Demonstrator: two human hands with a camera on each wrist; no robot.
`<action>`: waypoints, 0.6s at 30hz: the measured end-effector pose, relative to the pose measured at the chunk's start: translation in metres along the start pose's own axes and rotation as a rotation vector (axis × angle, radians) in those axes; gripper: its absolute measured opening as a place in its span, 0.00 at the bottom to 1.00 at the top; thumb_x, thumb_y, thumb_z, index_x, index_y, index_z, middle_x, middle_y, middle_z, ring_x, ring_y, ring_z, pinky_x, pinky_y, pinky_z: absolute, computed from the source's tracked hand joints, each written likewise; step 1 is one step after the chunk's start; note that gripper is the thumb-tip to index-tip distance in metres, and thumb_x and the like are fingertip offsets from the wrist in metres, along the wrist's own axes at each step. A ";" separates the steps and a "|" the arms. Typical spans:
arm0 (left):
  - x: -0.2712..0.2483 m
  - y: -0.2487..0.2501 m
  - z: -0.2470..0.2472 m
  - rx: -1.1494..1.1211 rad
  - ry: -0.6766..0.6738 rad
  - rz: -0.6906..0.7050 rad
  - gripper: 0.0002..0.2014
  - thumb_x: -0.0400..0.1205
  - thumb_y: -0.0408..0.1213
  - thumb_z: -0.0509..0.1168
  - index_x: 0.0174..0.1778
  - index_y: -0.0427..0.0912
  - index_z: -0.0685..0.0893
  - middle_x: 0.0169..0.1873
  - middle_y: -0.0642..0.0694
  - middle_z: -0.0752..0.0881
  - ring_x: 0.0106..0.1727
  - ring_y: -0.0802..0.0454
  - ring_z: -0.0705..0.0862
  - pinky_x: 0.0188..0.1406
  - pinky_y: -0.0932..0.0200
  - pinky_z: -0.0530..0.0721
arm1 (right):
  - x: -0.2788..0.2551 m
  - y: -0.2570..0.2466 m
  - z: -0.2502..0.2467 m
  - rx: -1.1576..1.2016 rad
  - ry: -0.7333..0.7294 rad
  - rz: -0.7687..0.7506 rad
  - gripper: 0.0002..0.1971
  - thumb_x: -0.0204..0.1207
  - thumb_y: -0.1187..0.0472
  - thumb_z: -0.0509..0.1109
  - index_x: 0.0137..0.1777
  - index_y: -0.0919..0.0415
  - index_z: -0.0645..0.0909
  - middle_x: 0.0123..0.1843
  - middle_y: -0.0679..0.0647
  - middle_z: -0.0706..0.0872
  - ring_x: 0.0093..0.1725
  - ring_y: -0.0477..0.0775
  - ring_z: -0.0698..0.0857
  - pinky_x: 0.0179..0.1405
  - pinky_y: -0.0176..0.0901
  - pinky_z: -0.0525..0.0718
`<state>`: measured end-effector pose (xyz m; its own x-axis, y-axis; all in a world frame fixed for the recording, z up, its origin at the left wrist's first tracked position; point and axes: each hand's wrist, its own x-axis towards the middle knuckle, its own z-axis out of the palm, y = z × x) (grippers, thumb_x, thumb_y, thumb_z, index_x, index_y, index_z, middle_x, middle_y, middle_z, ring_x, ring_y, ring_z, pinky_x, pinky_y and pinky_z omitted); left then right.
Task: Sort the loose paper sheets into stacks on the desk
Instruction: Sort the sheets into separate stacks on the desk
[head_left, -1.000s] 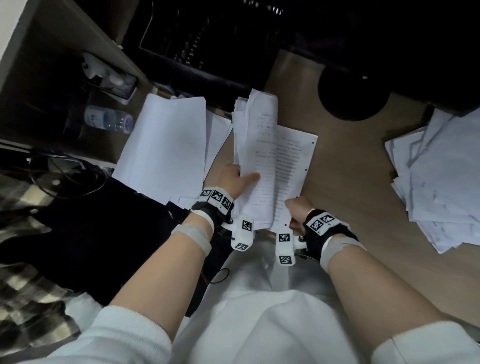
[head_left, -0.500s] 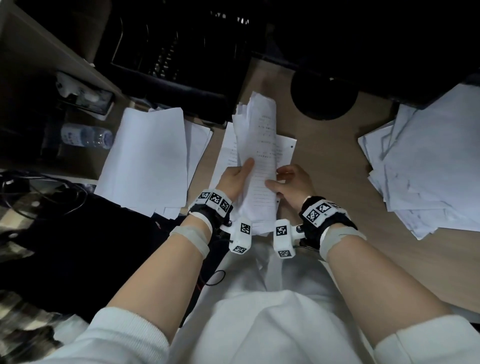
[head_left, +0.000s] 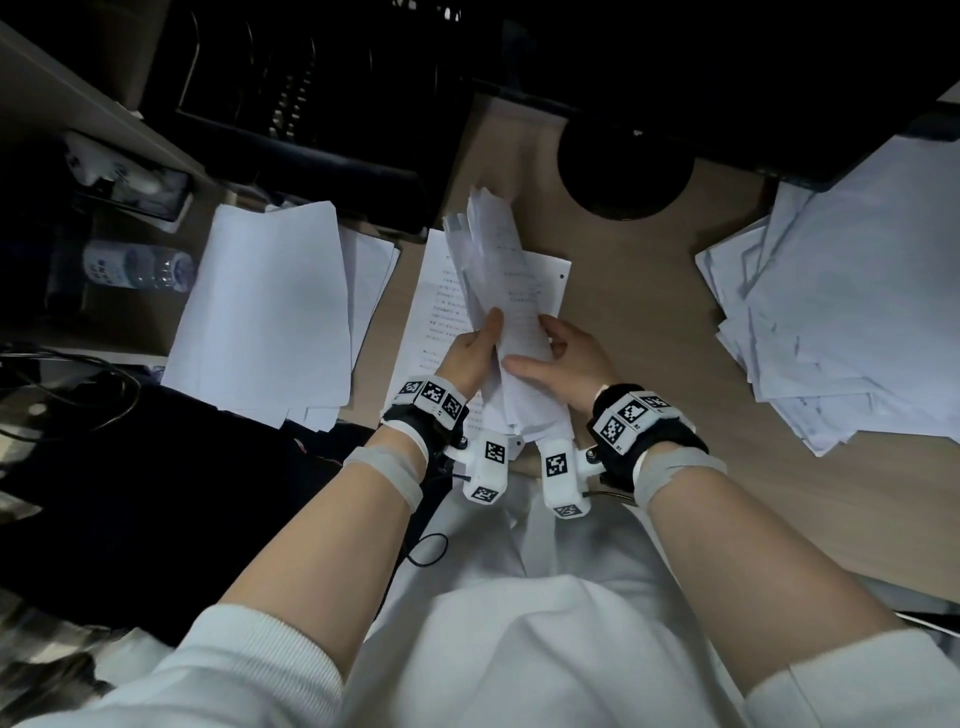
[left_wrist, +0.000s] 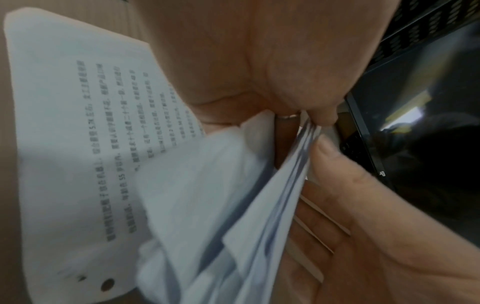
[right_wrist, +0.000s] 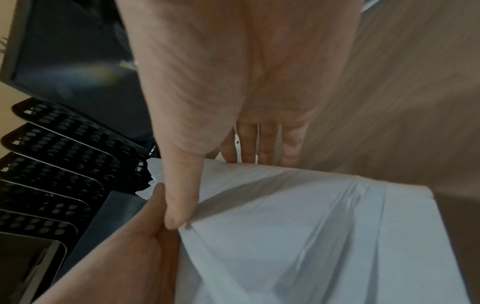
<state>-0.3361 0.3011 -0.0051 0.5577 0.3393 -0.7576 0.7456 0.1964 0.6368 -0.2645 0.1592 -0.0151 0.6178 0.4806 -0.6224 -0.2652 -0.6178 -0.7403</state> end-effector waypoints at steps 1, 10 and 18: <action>0.000 -0.001 0.002 0.027 -0.014 0.002 0.24 0.87 0.58 0.57 0.52 0.41 0.87 0.48 0.43 0.89 0.50 0.49 0.88 0.59 0.55 0.83 | -0.001 0.002 -0.001 -0.020 -0.021 0.009 0.44 0.59 0.39 0.83 0.76 0.48 0.74 0.64 0.42 0.85 0.58 0.43 0.86 0.60 0.43 0.85; 0.007 -0.002 0.023 0.247 -0.056 0.035 0.32 0.85 0.65 0.53 0.55 0.39 0.88 0.48 0.42 0.90 0.52 0.45 0.87 0.61 0.56 0.80 | -0.003 0.014 -0.006 -0.005 -0.009 0.036 0.37 0.53 0.42 0.81 0.65 0.50 0.80 0.56 0.42 0.89 0.53 0.42 0.88 0.55 0.46 0.88; 0.010 -0.003 0.028 0.103 -0.013 -0.002 0.40 0.66 0.69 0.65 0.61 0.40 0.89 0.56 0.41 0.90 0.59 0.45 0.88 0.71 0.45 0.80 | -0.005 0.026 -0.019 0.130 -0.035 0.009 0.24 0.74 0.52 0.78 0.70 0.55 0.84 0.62 0.48 0.89 0.60 0.47 0.88 0.67 0.48 0.84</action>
<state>-0.3222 0.2779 -0.0183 0.5602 0.3266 -0.7613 0.7799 0.1017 0.6176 -0.2602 0.1292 -0.0261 0.5891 0.4981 -0.6363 -0.3657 -0.5379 -0.7596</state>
